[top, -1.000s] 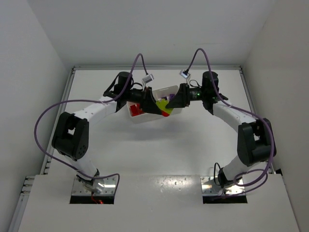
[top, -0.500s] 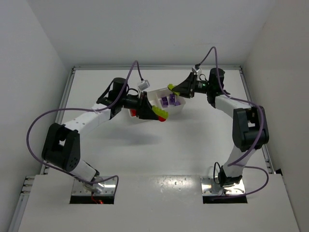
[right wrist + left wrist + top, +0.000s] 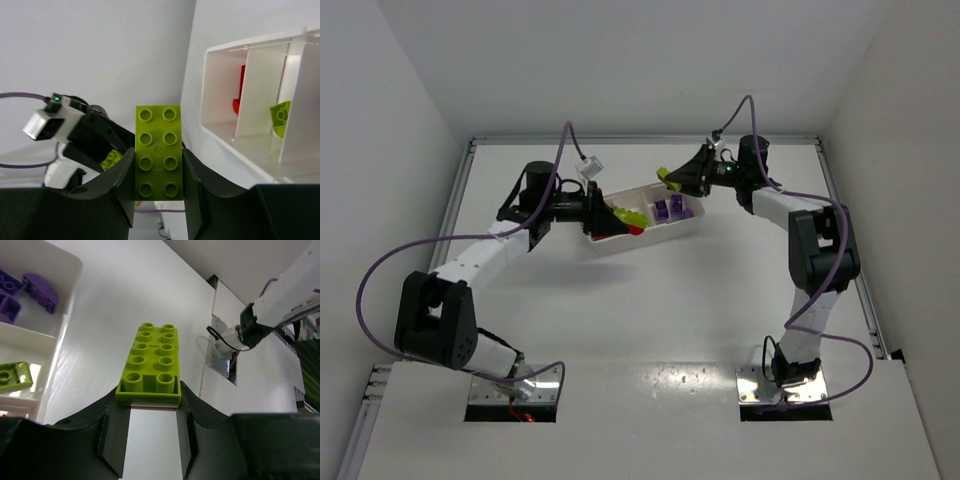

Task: Sort the legos into containers by color

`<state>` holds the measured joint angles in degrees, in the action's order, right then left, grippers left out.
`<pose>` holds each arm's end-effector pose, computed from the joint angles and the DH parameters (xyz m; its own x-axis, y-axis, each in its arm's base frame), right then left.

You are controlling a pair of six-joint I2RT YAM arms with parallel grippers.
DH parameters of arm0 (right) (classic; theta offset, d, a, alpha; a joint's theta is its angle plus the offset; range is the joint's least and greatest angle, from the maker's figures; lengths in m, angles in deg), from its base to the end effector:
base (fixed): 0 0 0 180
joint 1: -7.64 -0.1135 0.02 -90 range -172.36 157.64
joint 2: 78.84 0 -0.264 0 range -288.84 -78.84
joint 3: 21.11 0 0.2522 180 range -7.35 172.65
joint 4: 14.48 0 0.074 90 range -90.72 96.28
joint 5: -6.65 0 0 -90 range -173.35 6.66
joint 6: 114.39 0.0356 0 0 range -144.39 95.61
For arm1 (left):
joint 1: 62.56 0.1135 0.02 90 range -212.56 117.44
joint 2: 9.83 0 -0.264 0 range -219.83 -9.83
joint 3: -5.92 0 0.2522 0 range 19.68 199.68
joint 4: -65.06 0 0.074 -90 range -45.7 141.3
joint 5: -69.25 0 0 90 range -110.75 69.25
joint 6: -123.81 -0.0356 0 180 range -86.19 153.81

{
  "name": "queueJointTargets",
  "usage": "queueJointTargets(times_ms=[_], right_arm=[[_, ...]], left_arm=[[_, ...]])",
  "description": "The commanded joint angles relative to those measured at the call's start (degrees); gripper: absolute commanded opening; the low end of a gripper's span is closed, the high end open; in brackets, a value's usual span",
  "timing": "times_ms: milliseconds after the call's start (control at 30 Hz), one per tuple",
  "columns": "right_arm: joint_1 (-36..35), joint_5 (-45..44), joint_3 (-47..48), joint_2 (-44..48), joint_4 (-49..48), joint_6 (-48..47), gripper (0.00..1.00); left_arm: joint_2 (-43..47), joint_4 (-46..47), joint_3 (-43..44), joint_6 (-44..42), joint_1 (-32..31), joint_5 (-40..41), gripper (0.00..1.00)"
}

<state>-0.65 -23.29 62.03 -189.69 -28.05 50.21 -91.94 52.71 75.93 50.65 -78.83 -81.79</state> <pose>0.4173 0.0920 0.2205 -0.9352 0.3500 -0.0534 -0.0069 0.1329 0.9911 0.2921 -0.1177 0.2844 -0.6411 0.0410 -0.7664 0.7465 0.2649 -0.6103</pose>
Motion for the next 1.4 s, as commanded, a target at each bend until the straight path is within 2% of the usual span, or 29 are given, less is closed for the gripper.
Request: queueJointTargets(times_ms=[0, 33, 167, 200, 267, 433, 667, 700, 800, 933, 967, 1000, 1067, 1133, 1233, 1367], right_arm=[[-2.41, -1.78, 6.09, -1.13, 1.91, -6.10, 0.00], [-2.43, -2.48, 7.33, -1.73, 7.33, -8.75, 0.00], [-5.24, -9.15, 13.65, -2.88, 19.57, -20.97, 0.00], [-6.46, -10.82, 14.72, -2.88, 22.56, -26.39, 0.00], [-7.70, -15.39, 16.91, -2.88, 28.90, -30.64, 0.00], [-10.77, -21.90, 19.03, -4.02, 34.79, -37.94, 0.00], [-12.97, -21.91, 19.03, -6.75, 34.89, -38.66, 0.02], [-13.50, -21.91, 19.03, -7.53, 34.89, -38.66, 0.04], [-13.50, -21.38, 18.42, -8.16, 34.19, -37.78, 0.20], [-13.50, -21.38, 19.47, -8.68, 33.67, -37.78, 0.56], [-13.50, -20.77, 19.47, -8.68, 33.66, -37.78, 0.72], [-14.02, -20.24, 19.47, -8.68, 33.66, -37.78, 0.77], [-14.03, -18.05, 20.00, -8.68, 32.17, -38.30, 0.85], [-14.03, -16.11, 20.00, -6.50, 31.47, -40.76, 0.88], [-14.03, -10.68, 18.42, -3.33, 30.85, -49.36, 0.90], [-14.03, -0.22, 13.77, 2.47, 26.56, -55.53, 0.90]], left_arm=[[3.09, 3.86, -0.17, 1.79, 1.77, 1.18, 0.05], [3.09, 3.86, -0.87, 1.79, 2.55, 1.88, 0.05], [4.14, 5.00, -2.02, 3.28, 4.23, 3.20, 0.05], [4.15, 5.01, -2.54, 3.29, 4.93, 3.73, 0.05], [4.76, 5.01, -2.55, 3.29, 5.64, 3.73, 0.05], [5.29, 6.23, -3.68, 4.34, 8.18, 5.75, 0.05], [5.29, 5.71, -3.69, 4.34, 9.24, 5.75, 0.05], [5.29, 5.71, -3.69, 4.34, 9.24, 5.75, 0.05], [5.29, 5.19, -3.69, 3.82, 9.77, 5.75, 0.05], [5.29, 5.18, -3.69, 3.81, 9.77, 5.75, 0.05], [5.29, 5.18, -3.69, 3.81, 9.77, 5.75, 0.05], [5.29, 5.18, -3.69, 3.81, 9.77, 5.75, 0.05], [5.29, 5.18, -3.69, 3.81, 9.77, 5.75, 0.05], [4.76, 5.79, -4.22, 3.81, 9.77, 4.70, 0.05], [2.66, 5.80, -4.22, 3.81, 9.77, 0.58, 0.06], [1.17, 5.28, -4.22, 2.94, 9.07, -4.35, 0.06]])
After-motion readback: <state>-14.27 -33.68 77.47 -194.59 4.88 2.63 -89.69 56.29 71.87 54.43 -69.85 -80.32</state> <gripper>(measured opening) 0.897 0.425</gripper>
